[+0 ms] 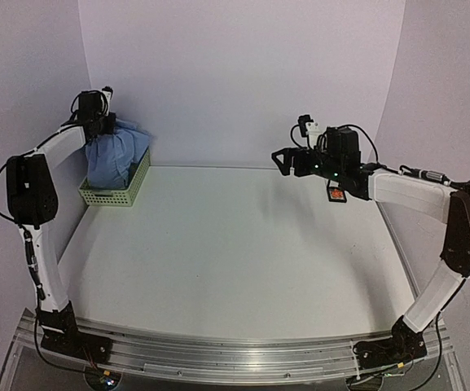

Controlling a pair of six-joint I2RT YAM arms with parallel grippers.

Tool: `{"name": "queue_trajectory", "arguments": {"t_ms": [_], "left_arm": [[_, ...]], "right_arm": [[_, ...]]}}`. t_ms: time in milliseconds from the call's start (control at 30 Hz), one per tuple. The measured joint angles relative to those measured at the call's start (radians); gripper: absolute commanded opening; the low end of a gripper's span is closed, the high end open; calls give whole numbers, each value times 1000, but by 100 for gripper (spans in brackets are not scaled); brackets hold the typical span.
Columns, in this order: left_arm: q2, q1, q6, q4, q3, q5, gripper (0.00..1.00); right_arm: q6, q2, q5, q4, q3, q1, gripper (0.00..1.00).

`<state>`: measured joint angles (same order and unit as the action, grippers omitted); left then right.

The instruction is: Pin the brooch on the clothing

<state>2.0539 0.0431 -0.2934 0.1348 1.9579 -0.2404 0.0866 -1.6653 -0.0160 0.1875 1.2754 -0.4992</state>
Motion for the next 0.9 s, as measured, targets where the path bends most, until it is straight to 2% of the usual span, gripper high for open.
{"name": "queue_trajectory", "arguments": {"t_ms": [167,333,567,767,900], "left_arm": [[-175,111,-148,-149,-75,12,0],[-360,298,-278,-198,-139,57,0],[-624,573,-328,-205,-408,136,0],[-583,624,-187,-109,-560,195,0],[-497,652,-98,-77,-736,252,0]], "right_arm": [[22,0,-18,1,59,-26,97],[90,7,-70,7,123,-38,96],[160,138,-183,2,96,-43,95],[225,321,-235,-41,-83,-58,94],[340,342,-219,-71,-213,-72,87]]}}
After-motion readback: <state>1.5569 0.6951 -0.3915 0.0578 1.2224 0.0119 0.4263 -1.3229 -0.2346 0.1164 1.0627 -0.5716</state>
